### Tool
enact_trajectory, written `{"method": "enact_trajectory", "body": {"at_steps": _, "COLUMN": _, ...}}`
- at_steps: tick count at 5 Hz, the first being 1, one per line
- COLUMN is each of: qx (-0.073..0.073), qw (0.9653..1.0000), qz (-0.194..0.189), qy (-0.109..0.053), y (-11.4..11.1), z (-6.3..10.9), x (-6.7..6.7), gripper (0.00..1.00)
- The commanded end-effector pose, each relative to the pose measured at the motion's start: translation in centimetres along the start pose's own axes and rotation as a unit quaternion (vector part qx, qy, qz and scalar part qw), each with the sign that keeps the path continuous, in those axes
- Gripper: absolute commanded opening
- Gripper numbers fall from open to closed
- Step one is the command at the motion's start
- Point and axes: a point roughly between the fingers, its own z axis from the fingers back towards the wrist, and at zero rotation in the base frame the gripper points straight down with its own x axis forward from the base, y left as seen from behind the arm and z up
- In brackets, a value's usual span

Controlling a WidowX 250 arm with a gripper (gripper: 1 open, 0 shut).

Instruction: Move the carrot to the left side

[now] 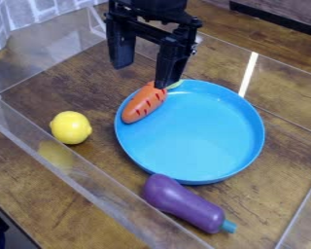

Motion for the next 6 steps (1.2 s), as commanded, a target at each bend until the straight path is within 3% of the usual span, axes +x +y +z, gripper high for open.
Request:
{"method": "enact_trajectory", "body": {"at_steps": 1, "qx": -0.001, "qw": 1.0000, "qz": -0.001, "qy": 0.003, "y": -0.7, "z": 0.1, "x": 0.0, "gripper": 1.00}}
{"method": "enact_trajectory", "body": {"at_steps": 2, "qx": -0.001, "qw": 1.0000, "qz": -0.002, "qy": 0.007, "y": -1.4, "z": 0.3, "x": 0.0, "gripper": 1.00}}
{"method": "enact_trajectory", "body": {"at_steps": 4, "qx": 0.004, "qw": 0.9998, "qz": -0.020, "qy": 0.008, "y": 1.8, "z": 1.8, "x": -0.7, "gripper": 1.00}}
{"method": "enact_trajectory", "body": {"at_steps": 5, "qx": 0.004, "qw": 1.0000, "qz": 0.004, "qy": 0.006, "y": 1.6, "z": 2.3, "x": 0.2, "gripper": 1.00}}
{"method": "enact_trajectory", "body": {"at_steps": 6, "qx": 0.001, "qw": 0.9999, "qz": 0.014, "qy": 0.004, "y": 0.7, "z": 1.5, "x": 1.7, "gripper": 1.00}}
